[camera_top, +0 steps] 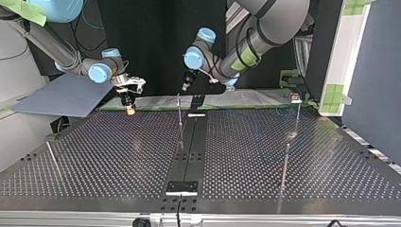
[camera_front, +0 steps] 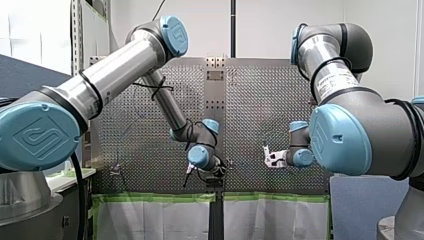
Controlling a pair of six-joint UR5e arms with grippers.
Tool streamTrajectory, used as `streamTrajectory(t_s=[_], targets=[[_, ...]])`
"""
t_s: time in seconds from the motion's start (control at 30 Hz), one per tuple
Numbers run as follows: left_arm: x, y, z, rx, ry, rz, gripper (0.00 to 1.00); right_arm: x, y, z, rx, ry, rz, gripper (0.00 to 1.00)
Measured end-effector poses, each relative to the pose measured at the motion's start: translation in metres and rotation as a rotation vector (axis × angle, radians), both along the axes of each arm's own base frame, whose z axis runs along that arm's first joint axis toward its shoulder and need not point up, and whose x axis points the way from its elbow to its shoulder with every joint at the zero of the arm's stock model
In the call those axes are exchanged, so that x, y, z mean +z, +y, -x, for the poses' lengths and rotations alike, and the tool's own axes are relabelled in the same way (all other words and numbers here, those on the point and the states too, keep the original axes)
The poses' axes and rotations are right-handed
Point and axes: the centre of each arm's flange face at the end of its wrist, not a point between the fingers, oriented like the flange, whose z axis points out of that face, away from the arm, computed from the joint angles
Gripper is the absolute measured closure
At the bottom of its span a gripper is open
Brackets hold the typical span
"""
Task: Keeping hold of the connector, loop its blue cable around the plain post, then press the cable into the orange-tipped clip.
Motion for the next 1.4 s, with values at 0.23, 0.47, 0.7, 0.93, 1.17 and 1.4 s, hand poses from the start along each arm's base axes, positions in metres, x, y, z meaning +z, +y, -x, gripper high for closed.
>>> streamTrajectory(t_s=[0.23,0.47,0.7,0.93,1.17,1.4], targets=[[0.007,-0.012,-0.003,-0.007,-0.012,0.046,0.00,0.000,0.000,0.000,0.001,-0.001,0.000,1.00],[0.010,-0.015,-0.005,-0.003,-0.018,0.071,0.00,0.000,0.000,0.000,0.003,-0.002,0.001,1.00],[0.015,-0.020,-0.010,0.005,-0.031,0.118,0.00,0.000,0.000,0.000,0.003,-0.002,0.000,1.00],[0.016,-0.021,-0.012,0.013,-0.028,0.133,0.00,0.000,0.000,0.000,0.003,-0.001,-0.001,1.00],[0.016,-0.021,-0.012,0.018,-0.024,0.139,0.00,0.000,0.000,0.000,0.003,-0.001,-0.001,1.00],[0.016,-0.020,-0.011,0.022,-0.017,0.141,0.00,-0.001,0.000,0.000,0.003,-0.001,-0.002,1.00]])
